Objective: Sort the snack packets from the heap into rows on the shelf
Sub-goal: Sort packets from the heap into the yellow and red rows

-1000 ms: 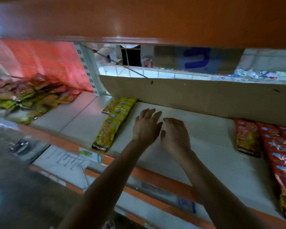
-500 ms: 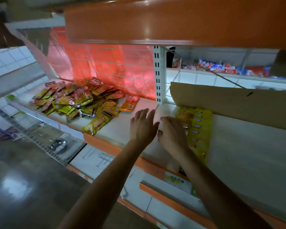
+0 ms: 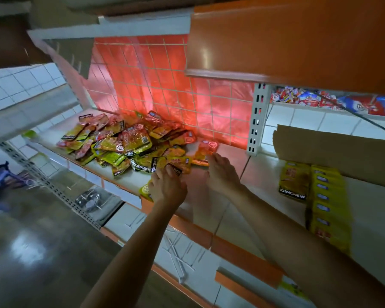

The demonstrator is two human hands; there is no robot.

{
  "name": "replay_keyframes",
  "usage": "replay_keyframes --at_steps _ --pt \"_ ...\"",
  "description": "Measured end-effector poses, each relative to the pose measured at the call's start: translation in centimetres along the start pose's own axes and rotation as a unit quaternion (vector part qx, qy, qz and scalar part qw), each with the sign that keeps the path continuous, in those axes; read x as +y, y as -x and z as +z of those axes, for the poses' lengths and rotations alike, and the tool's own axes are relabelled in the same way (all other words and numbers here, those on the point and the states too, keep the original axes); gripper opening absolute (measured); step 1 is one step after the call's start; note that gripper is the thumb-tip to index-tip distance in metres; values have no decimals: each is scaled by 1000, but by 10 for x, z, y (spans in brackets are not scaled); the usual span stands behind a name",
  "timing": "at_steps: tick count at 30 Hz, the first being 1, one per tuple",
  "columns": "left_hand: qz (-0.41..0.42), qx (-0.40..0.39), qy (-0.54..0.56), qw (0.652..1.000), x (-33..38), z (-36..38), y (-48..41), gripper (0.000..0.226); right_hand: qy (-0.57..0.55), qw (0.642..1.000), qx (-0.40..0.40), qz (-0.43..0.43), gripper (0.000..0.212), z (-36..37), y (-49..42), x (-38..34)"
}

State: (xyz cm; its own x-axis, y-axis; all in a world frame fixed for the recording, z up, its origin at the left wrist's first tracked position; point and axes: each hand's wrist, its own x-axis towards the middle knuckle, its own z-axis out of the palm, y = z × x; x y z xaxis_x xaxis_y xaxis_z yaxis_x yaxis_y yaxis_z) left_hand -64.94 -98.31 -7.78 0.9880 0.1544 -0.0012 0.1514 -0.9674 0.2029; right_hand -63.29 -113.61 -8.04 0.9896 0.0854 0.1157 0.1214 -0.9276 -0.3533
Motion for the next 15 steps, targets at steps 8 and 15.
replay_keyframes --at_steps 8,15 --pt "-7 39 -22 999 -2 11 1 49 66 994 -89 7 56 24 -37 7" --pt "83 79 -27 993 10 22 3 31 91 992 65 62 42 21 -14 3"
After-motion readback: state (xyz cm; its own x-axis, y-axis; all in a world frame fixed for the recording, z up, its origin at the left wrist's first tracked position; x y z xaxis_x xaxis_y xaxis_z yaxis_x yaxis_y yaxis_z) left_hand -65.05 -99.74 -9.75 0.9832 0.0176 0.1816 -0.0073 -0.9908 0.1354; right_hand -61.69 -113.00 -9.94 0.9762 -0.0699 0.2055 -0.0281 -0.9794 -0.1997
